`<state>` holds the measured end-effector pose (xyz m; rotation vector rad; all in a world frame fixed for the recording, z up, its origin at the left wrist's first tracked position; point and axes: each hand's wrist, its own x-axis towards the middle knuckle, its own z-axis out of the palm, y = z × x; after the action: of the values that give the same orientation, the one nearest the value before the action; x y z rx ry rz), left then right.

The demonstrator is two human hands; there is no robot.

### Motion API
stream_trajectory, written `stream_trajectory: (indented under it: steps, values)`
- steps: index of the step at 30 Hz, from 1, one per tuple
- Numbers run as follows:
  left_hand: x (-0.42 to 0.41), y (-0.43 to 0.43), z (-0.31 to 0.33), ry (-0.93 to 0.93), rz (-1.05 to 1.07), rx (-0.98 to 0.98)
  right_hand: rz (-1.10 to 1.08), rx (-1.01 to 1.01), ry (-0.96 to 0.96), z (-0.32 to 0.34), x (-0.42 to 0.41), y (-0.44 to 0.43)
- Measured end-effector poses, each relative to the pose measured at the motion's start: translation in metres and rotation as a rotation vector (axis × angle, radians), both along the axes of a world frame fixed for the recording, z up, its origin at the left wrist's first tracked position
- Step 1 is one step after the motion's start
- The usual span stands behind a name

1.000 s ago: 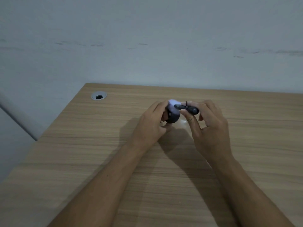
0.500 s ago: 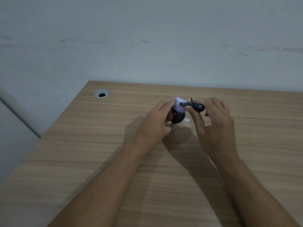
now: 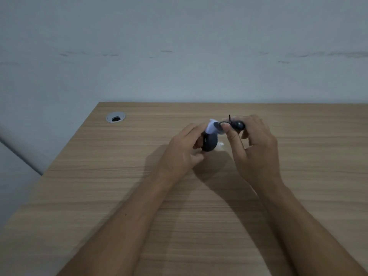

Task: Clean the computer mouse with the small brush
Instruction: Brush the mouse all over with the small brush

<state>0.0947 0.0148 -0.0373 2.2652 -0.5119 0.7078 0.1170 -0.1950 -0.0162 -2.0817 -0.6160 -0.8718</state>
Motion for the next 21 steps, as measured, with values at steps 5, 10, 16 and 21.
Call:
stream_trajectory:
  steps: [5, 10, 16, 21]
  values:
    - [0.002, 0.007, -0.004, 0.046, 0.044, -0.142, 0.082, -0.012, 0.025, -0.004, -0.007, -0.002]
    - [0.003, 0.01, -0.005, 0.173, -0.07, -0.419, -0.041, 0.097, 0.172, -0.011, 0.004, -0.005]
    - [-0.008, 0.005, 0.002, 0.068, -0.101, -0.195, -0.079, 0.245, 0.238, -0.004, 0.014, -0.013]
    - [-0.011, -0.01, 0.004, -0.023, -0.114, -0.025, 0.052, 0.157, 0.143, -0.002, 0.003, -0.001]
